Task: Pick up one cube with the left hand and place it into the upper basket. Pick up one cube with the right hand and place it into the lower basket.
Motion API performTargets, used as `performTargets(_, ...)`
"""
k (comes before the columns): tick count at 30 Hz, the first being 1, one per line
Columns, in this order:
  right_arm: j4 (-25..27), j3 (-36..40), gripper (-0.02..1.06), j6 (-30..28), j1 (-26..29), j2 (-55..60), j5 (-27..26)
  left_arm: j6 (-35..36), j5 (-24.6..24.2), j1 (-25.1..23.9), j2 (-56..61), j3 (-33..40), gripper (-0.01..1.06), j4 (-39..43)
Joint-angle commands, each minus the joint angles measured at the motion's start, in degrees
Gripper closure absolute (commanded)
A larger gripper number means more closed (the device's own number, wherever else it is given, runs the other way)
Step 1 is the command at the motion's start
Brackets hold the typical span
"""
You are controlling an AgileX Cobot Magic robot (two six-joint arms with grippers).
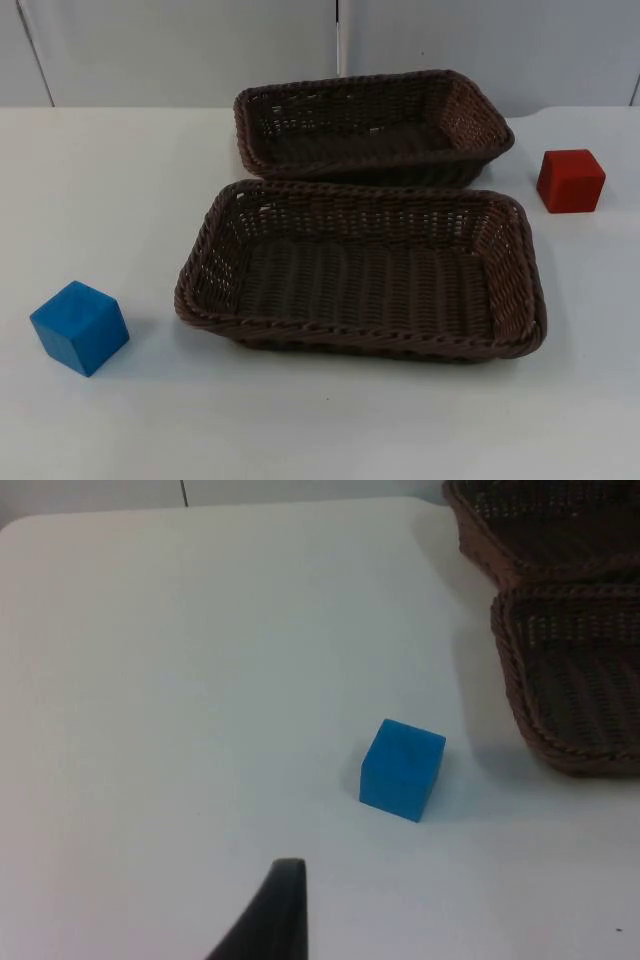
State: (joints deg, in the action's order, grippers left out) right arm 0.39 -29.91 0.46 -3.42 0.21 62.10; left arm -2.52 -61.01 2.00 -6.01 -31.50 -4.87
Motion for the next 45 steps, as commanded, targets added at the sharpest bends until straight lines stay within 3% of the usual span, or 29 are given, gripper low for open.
performTargets(1, 0.0, 0.4, -0.01, -0.1, 0.4, -0.2, -0.3, 0.3, 0.4, -0.2, -1.9, -0.4, 0.0, -0.5)
performTargets(17, -0.4, 0.4, -0.01, -0.1, 0.3, -0.2, -0.3, 0.3, 2.7, -0.2, -10.6, -0.4, 0.0, -0.8)
performTargets(45, -0.4, 0.4, -0.01, -0.1, 0.3, -0.2, -0.3, -1.2, 12.0, -0.2, -32.8, -3.3, 0.0, -0.7)
